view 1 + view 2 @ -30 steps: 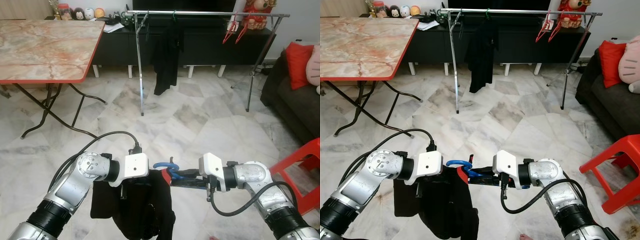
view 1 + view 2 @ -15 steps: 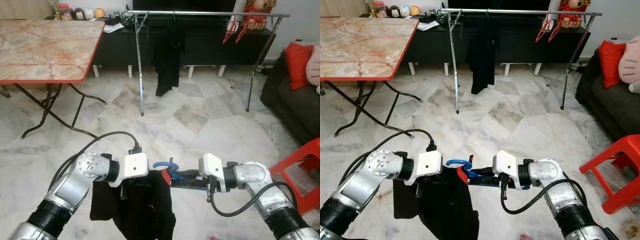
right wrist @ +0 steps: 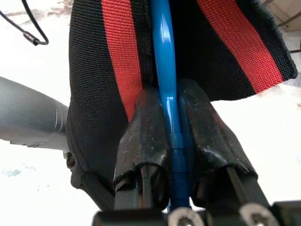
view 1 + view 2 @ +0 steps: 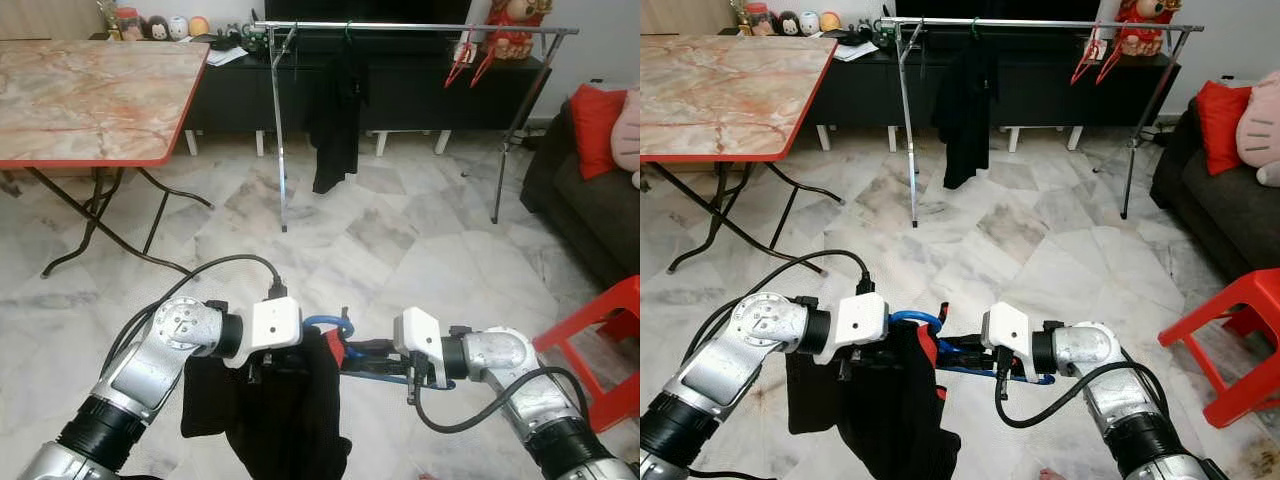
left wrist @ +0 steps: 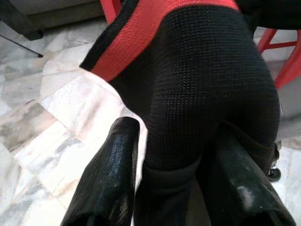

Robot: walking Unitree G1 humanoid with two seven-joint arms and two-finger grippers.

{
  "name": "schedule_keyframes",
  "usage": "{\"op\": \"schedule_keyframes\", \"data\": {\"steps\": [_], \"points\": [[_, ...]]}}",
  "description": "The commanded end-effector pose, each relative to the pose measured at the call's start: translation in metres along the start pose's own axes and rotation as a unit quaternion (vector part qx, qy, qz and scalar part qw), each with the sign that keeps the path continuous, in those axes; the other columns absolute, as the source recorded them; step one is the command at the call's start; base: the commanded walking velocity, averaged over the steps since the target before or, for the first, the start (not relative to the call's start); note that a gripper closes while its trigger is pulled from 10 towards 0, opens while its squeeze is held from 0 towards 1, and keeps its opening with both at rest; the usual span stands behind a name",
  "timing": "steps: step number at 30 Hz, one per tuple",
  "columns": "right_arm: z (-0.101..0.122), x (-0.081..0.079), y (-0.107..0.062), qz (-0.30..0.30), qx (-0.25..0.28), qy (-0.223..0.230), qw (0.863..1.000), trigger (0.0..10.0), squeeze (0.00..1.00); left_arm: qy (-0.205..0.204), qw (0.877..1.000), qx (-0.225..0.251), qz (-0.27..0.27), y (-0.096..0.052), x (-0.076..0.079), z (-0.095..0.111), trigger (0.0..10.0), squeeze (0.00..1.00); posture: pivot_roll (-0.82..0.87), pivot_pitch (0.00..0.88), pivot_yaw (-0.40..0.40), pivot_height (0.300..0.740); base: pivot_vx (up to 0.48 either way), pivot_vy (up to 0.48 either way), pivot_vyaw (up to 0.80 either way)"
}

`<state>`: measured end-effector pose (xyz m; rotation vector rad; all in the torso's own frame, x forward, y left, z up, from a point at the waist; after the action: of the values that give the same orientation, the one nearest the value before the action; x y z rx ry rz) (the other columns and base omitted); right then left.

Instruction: Hang hanger

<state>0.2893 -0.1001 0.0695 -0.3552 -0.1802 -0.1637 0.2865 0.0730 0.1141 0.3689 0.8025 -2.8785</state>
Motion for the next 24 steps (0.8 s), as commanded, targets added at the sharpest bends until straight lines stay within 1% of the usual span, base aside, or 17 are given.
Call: {"op": "schedule_keyframes", "data": {"steps": [1, 4, 10, 13, 14, 17, 23, 24], "points": [[-0.001, 0.000, -0.001, -0.011, 0.003, -0.002, 1.000, 0.0, 0.00, 0.018, 1.000, 0.006, -0.001, -0.003, -0.004, 0.010, 10.0, 1.00, -0.01, 0.000, -0.078, 0.740, 0.000, 0.000, 0.00], [-0.004, 0.002, -0.002, -0.024, 0.001, 0.001, 1.000, 0.0, 0.00, 0.026, 1.000, -0.009, 0.002, -0.005, -0.006, 0.006, 10.0, 1.00, -0.01, 0.000, -0.078, 0.740, 0.000, 0.000, 0.00], [-0.008, 0.007, -0.006, -0.051, -0.003, 0.004, 0.999, 0.0, 0.00, 0.026, 1.000, -0.010, 0.013, -0.008, -0.011, 0.005, 10.0, 1.00, -0.01, 0.000, -0.077, 0.740, 0.000, 0.000, 0.00], [-0.012, 0.006, -0.008, -0.061, -0.007, 0.006, 0.998, 0.0, 0.00, 0.025, 0.999, -0.013, 0.019, -0.012, -0.014, 0.004, 10.0, 1.00, -0.01, 0.000, -0.077, 0.740, 0.000, 0.000, 0.00], [-0.015, 0.006, -0.010, -0.069, -0.009, 0.012, 0.998, 0.0, 0.00, 0.024, 0.999, -0.015, 0.027, -0.015, -0.017, 0.003, 10.0, 1.00, -0.01, 0.000, -0.077, 0.740, 0.000, 0.000, 0.00], [-0.019, 0.005, -0.013, -0.082, -0.008, 0.021, 0.996, 0.0, 0.00, 0.025, 0.999, -0.020, 0.034, -0.019, -0.020, 0.000, 10.0, 1.00, -0.01, 0.000, -0.080, 0.740, 0.000, 0.000, 0.00], [-0.019, 0.010, -0.015, -0.119, 0.007, 0.036, 0.992, 0.0, 0.00, 0.029, 0.999, -0.017, 0.042, -0.018, -0.023, 0.002, 10.0, 1.00, -0.01, 0.000, -0.077, 0.740, 0.000, 0.000, 0.00], [-0.020, 0.010, -0.015, -0.127, 0.009, 0.038, 0.991, 0.0, 0.00, 0.035, 0.998, -0.024, 0.049, -0.017, -0.025, 0.000, 10.0, 1.00, -0.01, 0.000, -0.077, 0.740, 0.000, 0.000, 0.00]]}}
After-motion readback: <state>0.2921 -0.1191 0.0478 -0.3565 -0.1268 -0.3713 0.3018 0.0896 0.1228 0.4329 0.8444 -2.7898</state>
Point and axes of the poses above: a point about 5 cm out from each wrist's last joint towards the gripper, its own y axis pointing out of the wrist towards the gripper, its own z axis along the axis of the wrist's last joint, x = y × z, the point moved 5 cm from there along y, pointing out of the wrist towards the gripper, and after that the axes turned 6 degrees about -y, right-handed, at the moved point
